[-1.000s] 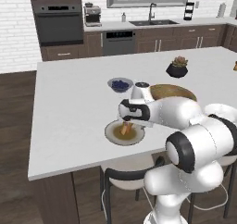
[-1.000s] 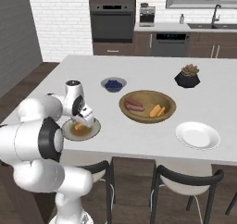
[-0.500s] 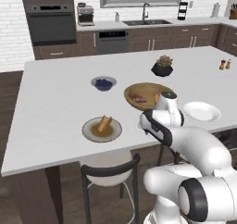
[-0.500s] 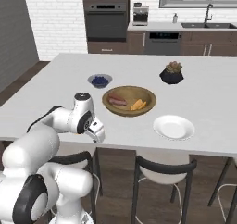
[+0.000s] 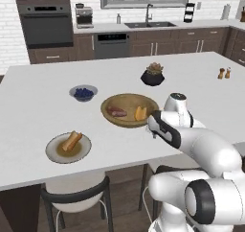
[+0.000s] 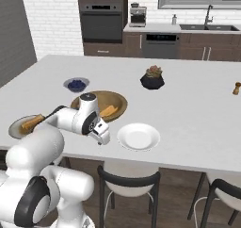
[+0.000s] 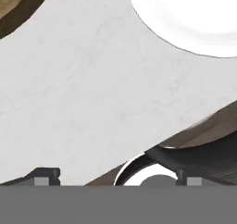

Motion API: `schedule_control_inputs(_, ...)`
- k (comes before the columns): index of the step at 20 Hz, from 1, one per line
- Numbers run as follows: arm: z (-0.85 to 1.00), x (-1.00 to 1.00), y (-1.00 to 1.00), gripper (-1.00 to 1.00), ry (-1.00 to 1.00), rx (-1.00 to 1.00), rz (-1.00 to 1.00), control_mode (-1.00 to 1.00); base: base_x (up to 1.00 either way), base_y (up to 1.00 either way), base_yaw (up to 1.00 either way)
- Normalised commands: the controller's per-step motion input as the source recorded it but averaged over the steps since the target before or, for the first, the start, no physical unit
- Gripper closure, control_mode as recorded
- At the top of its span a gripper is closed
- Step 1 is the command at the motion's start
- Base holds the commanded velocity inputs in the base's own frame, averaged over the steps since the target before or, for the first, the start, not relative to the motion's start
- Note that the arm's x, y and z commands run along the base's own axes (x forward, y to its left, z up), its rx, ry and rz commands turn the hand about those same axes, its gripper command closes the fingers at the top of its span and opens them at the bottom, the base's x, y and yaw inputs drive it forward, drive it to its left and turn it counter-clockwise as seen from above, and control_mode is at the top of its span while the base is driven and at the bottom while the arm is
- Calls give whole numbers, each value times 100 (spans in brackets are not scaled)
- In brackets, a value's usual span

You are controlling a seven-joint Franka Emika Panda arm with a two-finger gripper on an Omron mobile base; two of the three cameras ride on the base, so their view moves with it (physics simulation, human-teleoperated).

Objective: Place one bun and one sausage from the bowl on each plate.

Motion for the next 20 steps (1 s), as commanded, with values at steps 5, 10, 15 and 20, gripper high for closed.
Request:
schedule_control_inputs(5, 57, 59, 10, -100, 0, -5, 9, -100, 40, 3, 6)
schedule_control_inputs(10, 88, 100, -6, -100, 1, -7, 1, -100, 0, 0, 0)
schedule_control_inputs(15, -7, 94, -1, -100, 10, -7, 0, -100, 0, 0, 0)
schedule_control_inputs(20, -39, 95, 1, -100, 4, -2, 0, -100, 0, 0, 0)
